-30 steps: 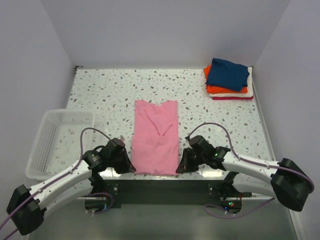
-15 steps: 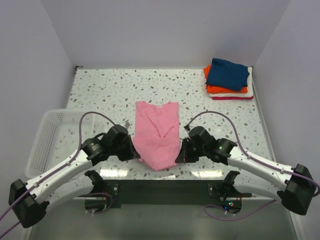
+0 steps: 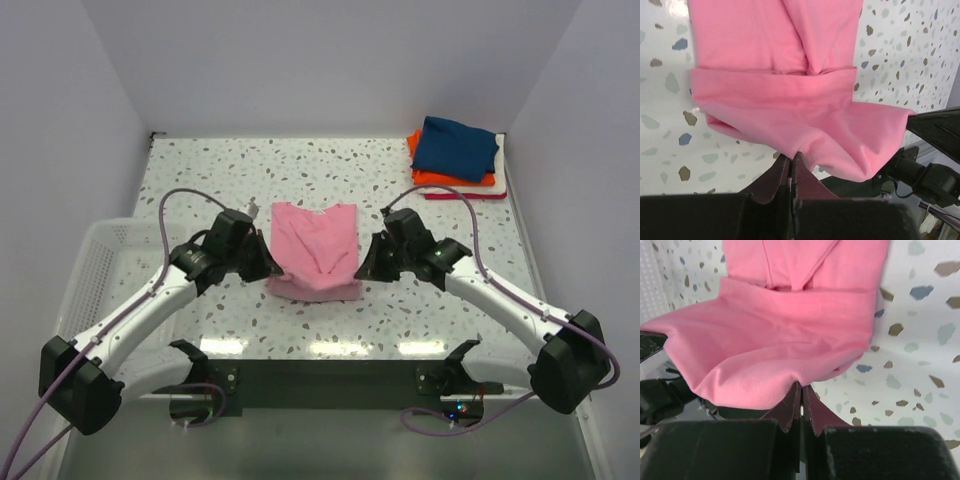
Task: Fold and stack the t-shirts
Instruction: Fold the tshirt
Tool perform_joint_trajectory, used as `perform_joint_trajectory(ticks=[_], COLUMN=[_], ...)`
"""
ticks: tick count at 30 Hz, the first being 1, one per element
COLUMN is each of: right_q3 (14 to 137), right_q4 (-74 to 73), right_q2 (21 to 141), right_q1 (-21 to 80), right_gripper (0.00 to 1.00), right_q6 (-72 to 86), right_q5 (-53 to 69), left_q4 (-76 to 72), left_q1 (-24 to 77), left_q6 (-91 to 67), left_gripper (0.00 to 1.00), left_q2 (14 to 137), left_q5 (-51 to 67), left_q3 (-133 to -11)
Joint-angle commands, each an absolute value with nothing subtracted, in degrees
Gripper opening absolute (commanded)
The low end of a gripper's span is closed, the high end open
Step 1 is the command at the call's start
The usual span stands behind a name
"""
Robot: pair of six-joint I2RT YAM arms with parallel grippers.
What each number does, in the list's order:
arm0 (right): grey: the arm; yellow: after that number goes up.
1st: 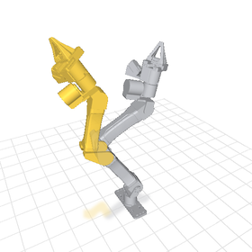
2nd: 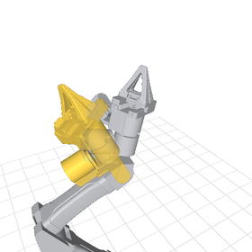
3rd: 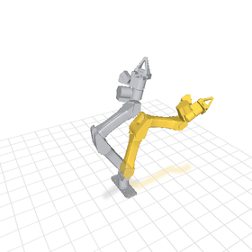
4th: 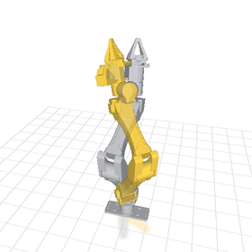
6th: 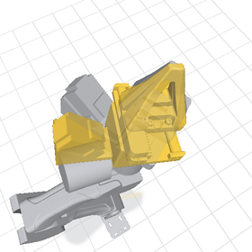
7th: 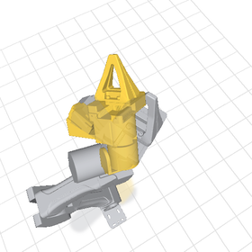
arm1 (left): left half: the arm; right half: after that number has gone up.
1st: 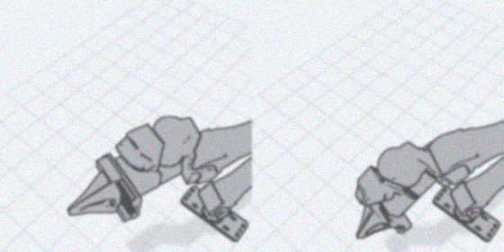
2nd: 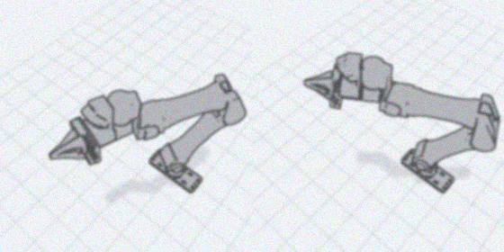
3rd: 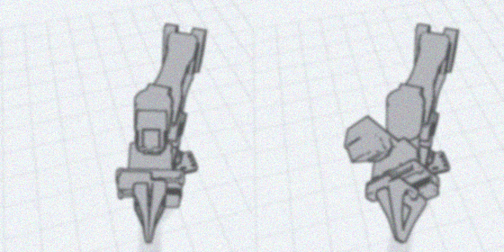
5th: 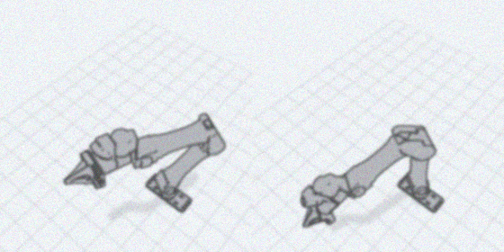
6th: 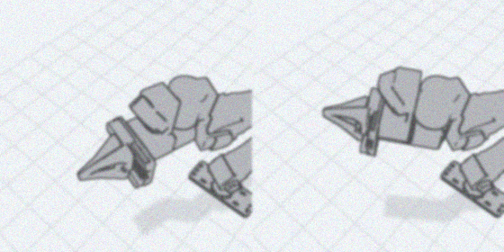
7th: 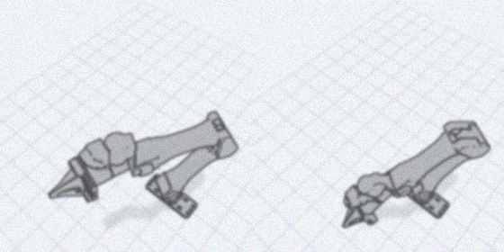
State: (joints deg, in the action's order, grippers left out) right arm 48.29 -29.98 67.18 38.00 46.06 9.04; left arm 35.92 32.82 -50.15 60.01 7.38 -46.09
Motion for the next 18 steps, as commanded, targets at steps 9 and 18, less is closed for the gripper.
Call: perform_joint_trajectory(ticks=[9, 18], right_q3=[60.8, 71.0], right_q4=[-26.2, -24.7], right_q2=[76.0, 87.3], right_q1=[31.6, 23.9], right_gripper=[0.00, 0.00], right_q6=[41.6, 39.6], right_q5=[12.0, 15.0], left_q4=[29.1, 22.1], left_q1=[26.6, 19.9], left_q6=[-43.1, -42.3], left_gripper=[0.00, 0.00], left_q2=[70.8, 81.8], left_q5=[12.2, 17.0], left_q3=[-59.7, -63.9])
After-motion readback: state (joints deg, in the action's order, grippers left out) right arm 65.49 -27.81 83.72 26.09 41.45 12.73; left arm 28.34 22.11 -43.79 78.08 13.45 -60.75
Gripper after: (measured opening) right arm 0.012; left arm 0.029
